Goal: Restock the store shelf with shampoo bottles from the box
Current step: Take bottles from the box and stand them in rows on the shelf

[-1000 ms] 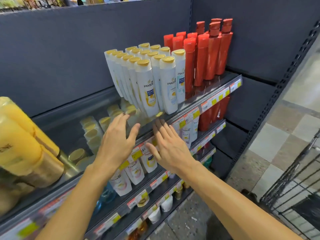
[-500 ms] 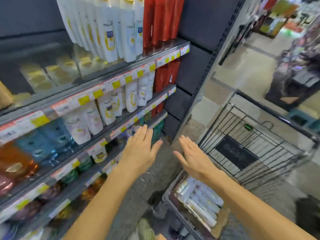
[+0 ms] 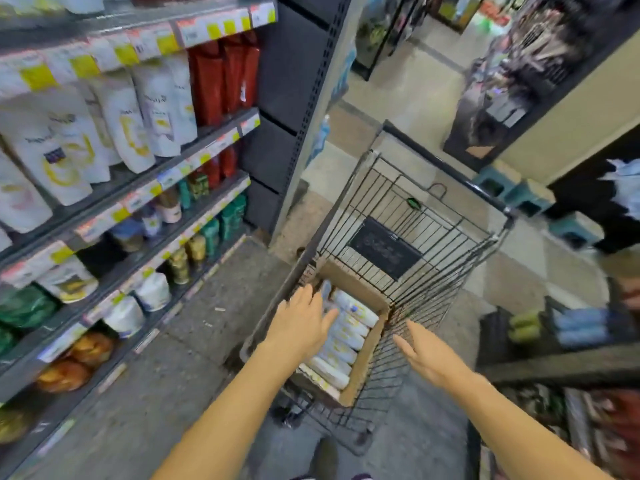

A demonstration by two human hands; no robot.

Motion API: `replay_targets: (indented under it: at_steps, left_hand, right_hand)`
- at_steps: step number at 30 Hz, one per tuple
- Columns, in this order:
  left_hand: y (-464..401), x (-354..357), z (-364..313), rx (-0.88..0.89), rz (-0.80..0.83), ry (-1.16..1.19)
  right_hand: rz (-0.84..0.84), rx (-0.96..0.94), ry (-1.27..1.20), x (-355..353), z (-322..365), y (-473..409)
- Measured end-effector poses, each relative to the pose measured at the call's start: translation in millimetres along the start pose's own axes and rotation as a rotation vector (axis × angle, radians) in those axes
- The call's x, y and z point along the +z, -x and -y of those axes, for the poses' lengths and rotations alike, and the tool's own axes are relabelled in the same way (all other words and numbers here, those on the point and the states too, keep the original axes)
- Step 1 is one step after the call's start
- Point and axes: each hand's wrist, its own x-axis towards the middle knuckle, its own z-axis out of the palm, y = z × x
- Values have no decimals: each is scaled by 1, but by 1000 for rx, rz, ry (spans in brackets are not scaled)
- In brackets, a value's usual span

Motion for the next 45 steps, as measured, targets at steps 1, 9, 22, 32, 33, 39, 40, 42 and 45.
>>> replay_targets:
  at_steps: [1,9,22,32,33,39,40,42,45]
  left_hand:
    - [-9,9,-6,-25,12,40]
    - [-99,70,-45,-229,20,193]
    - [-224,176,-87,-615,41,275]
    - [-234,258,-64,-891,-170,519]
    - [-230,265,-67,-956,-176,554]
    - [-205,302,-83,-1344,-41,705]
    - [-203,308,-82,-1372,-41,727]
    - [-203,318,-78,-1422,-41,778]
    - [-210,330,-71,-1502,-71,855]
  right_hand:
    - [14,3,-1,5,-11,-6]
    - [74,-222,-21,12,-55,-110]
    - [314,-381,-84,93,-119,-319]
    - [141,-496,13,158,-110,-399]
    - [84,-524,36,161,-109,-404]
    - [62,-519,202,173,-112,-422]
    - [65,-507,202,175,-113,-423]
    - [60,-475,179,180,-114,-425]
    - [39,-425,153,186,-111,-428]
